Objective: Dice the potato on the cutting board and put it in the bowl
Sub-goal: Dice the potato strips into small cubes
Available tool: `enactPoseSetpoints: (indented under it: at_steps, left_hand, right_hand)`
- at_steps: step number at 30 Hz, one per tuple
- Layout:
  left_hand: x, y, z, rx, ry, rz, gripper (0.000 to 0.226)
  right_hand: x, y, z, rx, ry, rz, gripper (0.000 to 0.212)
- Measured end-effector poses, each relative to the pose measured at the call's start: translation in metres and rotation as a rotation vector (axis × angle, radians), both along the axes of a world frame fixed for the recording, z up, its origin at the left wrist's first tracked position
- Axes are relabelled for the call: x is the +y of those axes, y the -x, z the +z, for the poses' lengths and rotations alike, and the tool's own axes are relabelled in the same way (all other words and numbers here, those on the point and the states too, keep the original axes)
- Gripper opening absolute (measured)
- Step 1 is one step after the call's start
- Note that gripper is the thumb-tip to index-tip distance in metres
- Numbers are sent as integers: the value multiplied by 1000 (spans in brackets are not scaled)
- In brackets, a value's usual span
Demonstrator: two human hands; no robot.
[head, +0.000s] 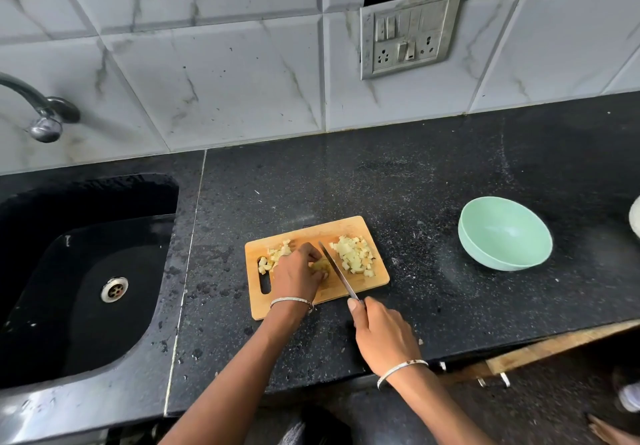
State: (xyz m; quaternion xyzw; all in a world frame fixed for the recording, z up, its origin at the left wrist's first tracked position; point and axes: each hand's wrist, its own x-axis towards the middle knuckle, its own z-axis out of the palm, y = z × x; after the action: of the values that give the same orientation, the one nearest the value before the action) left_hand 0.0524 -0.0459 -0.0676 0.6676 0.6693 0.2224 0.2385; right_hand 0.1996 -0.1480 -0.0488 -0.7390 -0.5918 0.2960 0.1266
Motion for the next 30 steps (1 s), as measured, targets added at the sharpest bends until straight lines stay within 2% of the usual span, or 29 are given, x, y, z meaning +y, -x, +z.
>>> enactPoseSetpoints:
  at_steps: [9,20,30]
  left_hand:
    - [0,0,-1,-2,16,22,24]
    - [2,1,-4,-50,50,47,25]
    - [-2,-2,-2,-37,43,61,24]
  right_hand:
    - [-6,11,3,-90,-16,26,37]
    - [21,29,0,-116,83,10,36]
    - [12,30,-7,-131,99,-2,44]
